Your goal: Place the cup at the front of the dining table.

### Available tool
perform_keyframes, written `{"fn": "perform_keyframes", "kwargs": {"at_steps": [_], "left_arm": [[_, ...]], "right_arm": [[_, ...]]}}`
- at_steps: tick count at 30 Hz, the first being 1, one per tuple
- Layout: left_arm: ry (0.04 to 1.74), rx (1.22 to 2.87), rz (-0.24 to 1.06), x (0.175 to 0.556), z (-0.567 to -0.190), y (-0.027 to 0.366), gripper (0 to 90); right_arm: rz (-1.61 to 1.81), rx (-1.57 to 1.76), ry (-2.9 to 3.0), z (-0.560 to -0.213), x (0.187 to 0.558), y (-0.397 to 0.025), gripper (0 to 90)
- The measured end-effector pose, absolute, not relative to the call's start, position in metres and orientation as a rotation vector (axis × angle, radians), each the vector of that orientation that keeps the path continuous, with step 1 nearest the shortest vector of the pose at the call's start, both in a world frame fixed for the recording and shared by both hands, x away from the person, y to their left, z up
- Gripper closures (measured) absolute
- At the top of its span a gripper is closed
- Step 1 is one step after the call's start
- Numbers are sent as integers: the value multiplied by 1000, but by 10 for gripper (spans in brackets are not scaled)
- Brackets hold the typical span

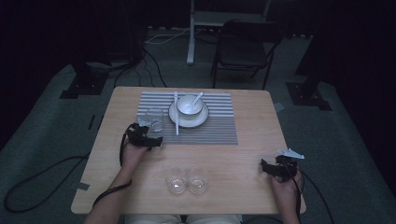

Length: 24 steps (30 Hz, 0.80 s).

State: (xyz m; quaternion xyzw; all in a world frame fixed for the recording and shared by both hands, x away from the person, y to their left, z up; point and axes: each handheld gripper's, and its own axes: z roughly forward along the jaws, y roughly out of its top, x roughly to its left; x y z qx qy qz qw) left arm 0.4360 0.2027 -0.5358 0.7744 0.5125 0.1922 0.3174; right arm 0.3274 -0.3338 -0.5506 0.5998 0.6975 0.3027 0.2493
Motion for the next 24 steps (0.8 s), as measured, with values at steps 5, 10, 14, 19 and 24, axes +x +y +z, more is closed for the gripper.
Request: {"fn": "perform_keyframes", "kwargs": {"at_steps": [5, 10, 14, 19, 24], "left_arm": [[1327, 2065, 516, 430, -534, 204, 0], [1314, 2065, 515, 423, -531, 208, 0], [1311, 2054, 514, 416, -529, 215, 0], [1313, 2048, 512, 407, -528, 223, 0], [1311, 2055, 508, 400, -529, 230, 0]], "right_arm": [[824, 1633, 1900, -551, 327, -334, 125], [824, 1633, 1900, -551, 327, -334, 125], [824, 1633, 1900, -551, 327, -334, 125], [824, 1633, 1900, -551, 327, -334, 125], [824, 1633, 1900, -551, 327, -334, 125]]}}
